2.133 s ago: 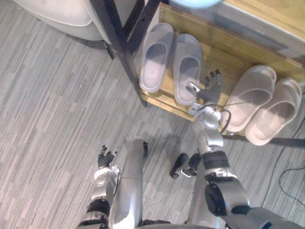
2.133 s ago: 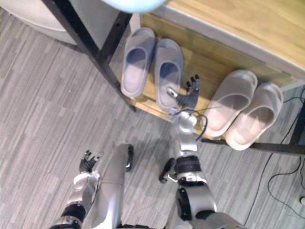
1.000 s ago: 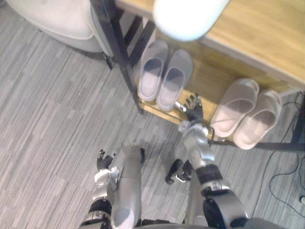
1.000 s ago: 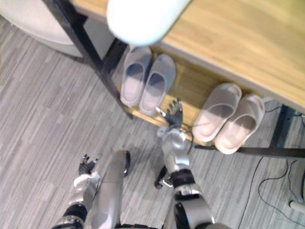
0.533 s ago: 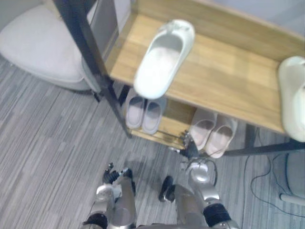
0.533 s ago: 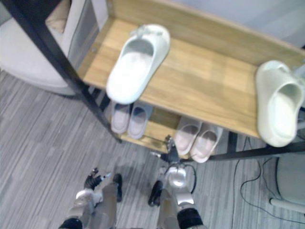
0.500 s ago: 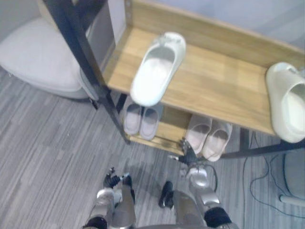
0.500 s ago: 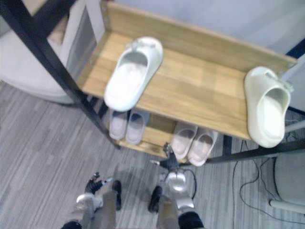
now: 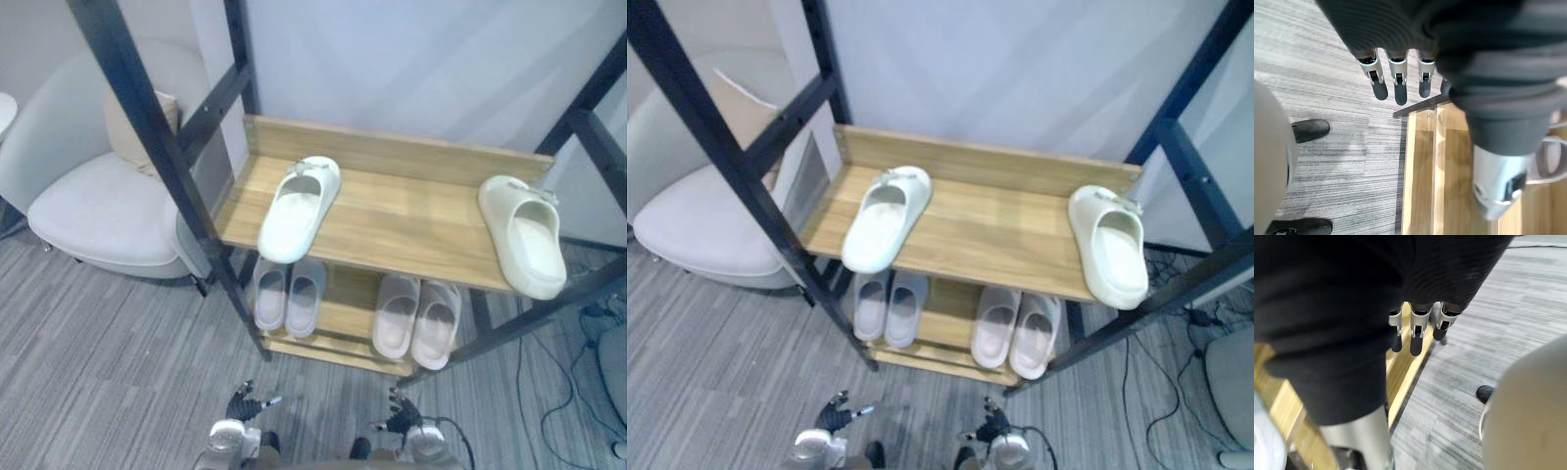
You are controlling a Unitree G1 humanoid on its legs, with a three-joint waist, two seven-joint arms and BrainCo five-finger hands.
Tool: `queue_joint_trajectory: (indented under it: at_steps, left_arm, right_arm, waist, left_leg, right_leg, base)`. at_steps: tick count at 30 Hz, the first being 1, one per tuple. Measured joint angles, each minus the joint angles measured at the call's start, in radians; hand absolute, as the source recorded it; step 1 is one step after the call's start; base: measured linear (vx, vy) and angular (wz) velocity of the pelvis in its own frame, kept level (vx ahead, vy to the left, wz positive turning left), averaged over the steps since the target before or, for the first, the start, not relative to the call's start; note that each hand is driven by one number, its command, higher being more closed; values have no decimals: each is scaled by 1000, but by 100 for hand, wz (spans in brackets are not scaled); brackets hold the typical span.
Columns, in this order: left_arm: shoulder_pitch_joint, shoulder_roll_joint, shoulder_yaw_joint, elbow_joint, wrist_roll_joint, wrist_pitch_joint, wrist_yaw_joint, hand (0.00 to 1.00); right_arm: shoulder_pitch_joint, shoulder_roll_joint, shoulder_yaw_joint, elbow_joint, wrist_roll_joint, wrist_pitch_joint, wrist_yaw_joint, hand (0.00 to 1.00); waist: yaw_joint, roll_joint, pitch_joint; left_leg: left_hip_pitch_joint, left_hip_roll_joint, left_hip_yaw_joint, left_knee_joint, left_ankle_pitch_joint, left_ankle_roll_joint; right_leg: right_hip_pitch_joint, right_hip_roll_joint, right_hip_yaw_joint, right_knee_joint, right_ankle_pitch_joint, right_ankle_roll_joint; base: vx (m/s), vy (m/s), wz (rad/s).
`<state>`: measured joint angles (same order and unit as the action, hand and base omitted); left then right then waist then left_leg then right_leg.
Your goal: Organize the slippers on the shoe rack
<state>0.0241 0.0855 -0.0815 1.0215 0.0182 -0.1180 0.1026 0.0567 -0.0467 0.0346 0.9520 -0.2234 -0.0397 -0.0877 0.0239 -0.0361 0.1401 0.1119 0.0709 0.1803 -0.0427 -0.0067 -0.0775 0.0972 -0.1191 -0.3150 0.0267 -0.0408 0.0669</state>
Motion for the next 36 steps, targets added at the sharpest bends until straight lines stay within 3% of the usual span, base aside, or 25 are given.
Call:
queue_joint_trajectory:
  at_steps: [6, 9, 14, 19, 24, 30, 36]
  left_arm:
    - [-8, 6, -84, 10, 27, -2, -10, 0]
    - [-14, 18, -201, -6, 40, -3, -20, 0]
    - [-13, 17, -456, -244, 37, -6, -48, 0]
    - [-15, 18, -574, -574, -18, -25, -91, 0]
    - [-55, 19, -607, -819, -123, -47, -124, 0]
    - [-184, 23, -589, -943, -183, -67, -123, 0]
    - [-317, 79, -448, -1019, -215, -75, -80, 0]
  right_arm:
    - [5, -3, -5, 10, 29, 0, -2, 0]
    - [6, -2, -4, 10, 29, -1, -2, 0]
    - [12, 0, -13, 7, 32, -12, -11, 0]
    - [21, -2, -23, 4, 39, -13, -15, 0]
    - [27, -16, -20, 4, 38, -12, -15, 0]
    - [27, -27, 10, -5, 37, -12, -13, 0]
    - [30, -35, 18, -38, 28, -11, 5, 0]
  waist:
    - [-4, 8, -16]
    - [-13, 7, -21]
    - [-17, 4, -26]
    - [-24, 18, -49]
    - [-24, 40, -66]
    - [-26, 41, -67]
    - [-35, 38, -68]
  left_leg:
    - [34, -14, 0, -50, 30, 16]
    - [37, -22, 1, -59, 34, 18]
    - [29, -35, 0, -60, 34, 20]
    - [7, -38, -25, -61, 34, 22]
    - [9, -34, -34, -60, 35, 23]
    - [9, -31, -33, -60, 33, 20]
    - [12, -28, -29, -60, 33, 20]
  right_leg:
    - [19, -1, 6, -28, 16, 13]
    - [28, -3, 15, -54, 36, 14]
    - [29, -10, 17, -70, 50, 19]
    - [25, -10, 4, -70, 47, 21]
    - [26, -5, -7, -69, 42, 17]
    - [31, 3, -10, -70, 37, 10]
    - [31, 5, -9, -81, 40, 7]
  base:
    - [-84, 19, -1]
    - [-56, 39, -3]
    - [-19, 39, 0]
    - [36, 0, 11]
    - [64, -11, 8]
    - [43, -6, 0]
    - [-21, 0, -2]
